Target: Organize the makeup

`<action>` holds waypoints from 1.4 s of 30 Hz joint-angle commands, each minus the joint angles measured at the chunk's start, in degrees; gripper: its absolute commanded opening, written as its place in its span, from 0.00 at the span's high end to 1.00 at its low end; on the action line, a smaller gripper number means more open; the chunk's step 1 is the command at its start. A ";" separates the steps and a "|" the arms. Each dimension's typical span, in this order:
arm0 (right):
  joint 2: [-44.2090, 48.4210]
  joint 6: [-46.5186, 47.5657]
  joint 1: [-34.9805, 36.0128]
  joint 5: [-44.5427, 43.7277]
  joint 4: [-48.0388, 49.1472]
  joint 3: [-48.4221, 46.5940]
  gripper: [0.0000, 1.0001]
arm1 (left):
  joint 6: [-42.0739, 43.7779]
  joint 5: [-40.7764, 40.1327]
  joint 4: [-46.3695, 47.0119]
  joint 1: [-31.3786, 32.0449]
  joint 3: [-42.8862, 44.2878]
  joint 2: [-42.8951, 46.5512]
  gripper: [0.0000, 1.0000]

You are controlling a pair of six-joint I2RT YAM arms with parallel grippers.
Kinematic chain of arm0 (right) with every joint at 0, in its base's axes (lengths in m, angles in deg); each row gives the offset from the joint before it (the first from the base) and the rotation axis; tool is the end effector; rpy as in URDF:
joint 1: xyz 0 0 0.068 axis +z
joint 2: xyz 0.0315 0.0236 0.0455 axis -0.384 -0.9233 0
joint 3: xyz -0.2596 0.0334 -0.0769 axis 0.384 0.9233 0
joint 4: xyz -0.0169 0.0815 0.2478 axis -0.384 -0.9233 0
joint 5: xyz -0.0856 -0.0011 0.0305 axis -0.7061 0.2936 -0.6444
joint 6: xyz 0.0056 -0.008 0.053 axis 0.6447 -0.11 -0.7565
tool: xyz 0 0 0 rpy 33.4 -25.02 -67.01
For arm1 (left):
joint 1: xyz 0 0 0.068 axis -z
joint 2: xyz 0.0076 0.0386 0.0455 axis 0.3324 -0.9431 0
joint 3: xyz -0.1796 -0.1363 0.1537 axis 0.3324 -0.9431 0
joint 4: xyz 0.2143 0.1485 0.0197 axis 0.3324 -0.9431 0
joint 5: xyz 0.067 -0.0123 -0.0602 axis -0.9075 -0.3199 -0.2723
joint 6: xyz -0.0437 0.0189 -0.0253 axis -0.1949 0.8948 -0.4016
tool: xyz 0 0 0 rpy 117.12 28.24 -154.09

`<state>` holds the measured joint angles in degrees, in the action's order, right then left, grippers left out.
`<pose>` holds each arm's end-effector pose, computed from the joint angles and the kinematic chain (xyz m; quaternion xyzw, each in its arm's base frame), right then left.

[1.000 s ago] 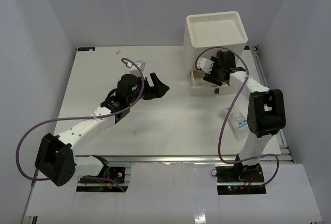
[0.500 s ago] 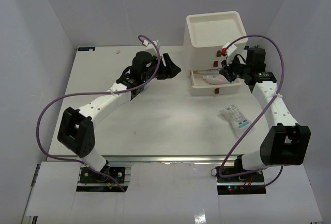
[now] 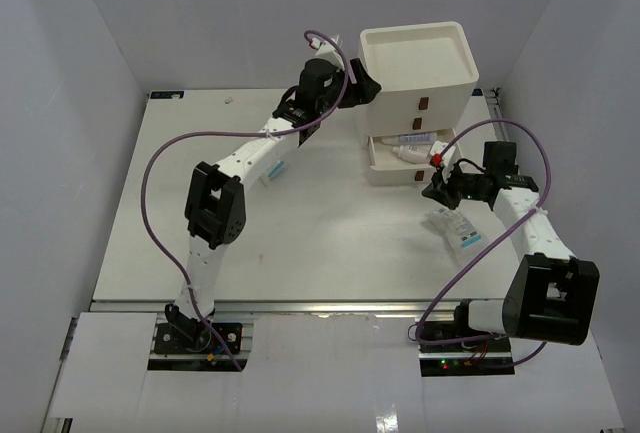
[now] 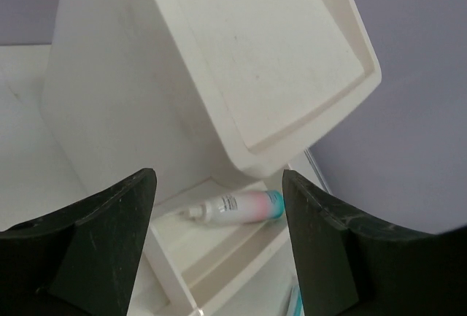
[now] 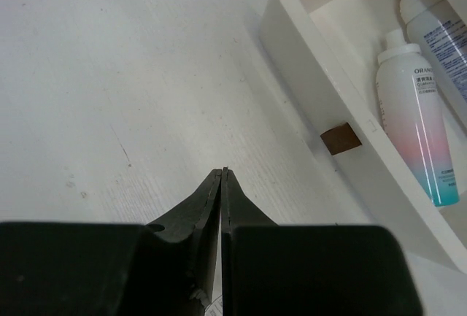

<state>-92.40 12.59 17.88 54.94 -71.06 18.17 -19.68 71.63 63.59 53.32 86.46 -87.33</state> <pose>0.2648 0.0040 0.2488 -0.4702 0.7403 0.1827 0.4444 0.4315 -0.2947 0.3292 0.0375 0.7730 -0.3860 0.5021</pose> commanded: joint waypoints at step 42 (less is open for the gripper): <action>-22.77 37.45 7.31 -16.16 10.64 -10.05 0.92 | 2.47 1.76 -5.66 1.78 8.82 -6.18 0.51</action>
<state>-113.61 52.17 24.64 39.66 -61.23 11.87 -18.55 67.54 64.39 54.17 97.81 -96.55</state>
